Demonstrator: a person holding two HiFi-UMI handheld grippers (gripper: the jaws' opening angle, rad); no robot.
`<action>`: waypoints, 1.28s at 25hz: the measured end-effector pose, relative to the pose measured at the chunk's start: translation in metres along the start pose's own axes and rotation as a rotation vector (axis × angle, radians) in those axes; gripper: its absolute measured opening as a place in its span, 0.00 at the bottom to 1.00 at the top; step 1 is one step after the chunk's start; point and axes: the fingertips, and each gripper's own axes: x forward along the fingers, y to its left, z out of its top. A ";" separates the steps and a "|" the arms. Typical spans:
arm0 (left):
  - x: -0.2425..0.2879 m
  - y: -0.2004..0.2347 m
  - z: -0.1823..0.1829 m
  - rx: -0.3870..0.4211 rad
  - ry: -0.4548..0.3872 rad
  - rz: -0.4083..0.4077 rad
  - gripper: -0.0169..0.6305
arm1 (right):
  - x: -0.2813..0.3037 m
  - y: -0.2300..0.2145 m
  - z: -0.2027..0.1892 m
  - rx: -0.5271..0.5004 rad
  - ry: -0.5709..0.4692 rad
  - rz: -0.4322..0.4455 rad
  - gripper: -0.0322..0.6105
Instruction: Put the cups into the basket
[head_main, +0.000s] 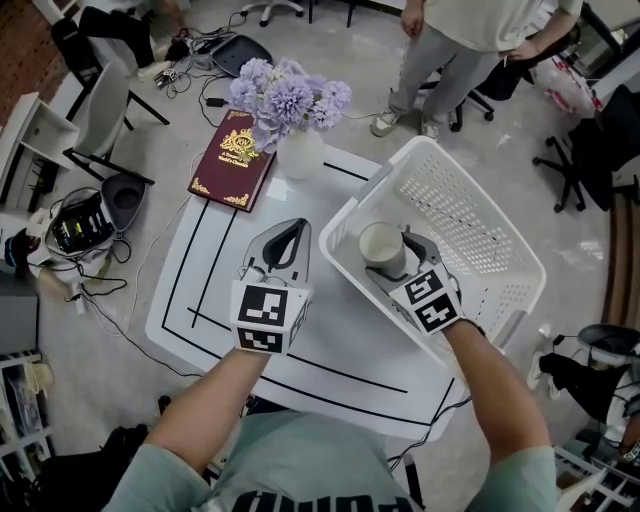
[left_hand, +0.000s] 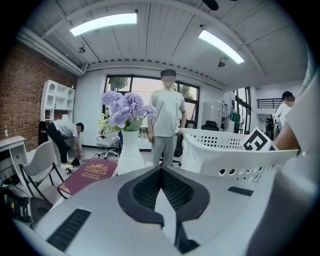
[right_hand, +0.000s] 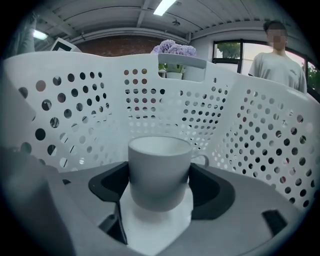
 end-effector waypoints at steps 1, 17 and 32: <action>0.000 0.000 0.000 0.000 -0.001 -0.002 0.03 | 0.000 0.000 -0.001 0.001 0.004 0.000 0.63; -0.009 -0.005 -0.001 0.010 0.005 -0.005 0.03 | -0.009 0.003 -0.022 -0.010 0.113 0.024 0.63; -0.029 -0.016 0.016 0.065 -0.019 0.004 0.03 | -0.069 -0.012 0.022 0.024 -0.027 -0.038 0.63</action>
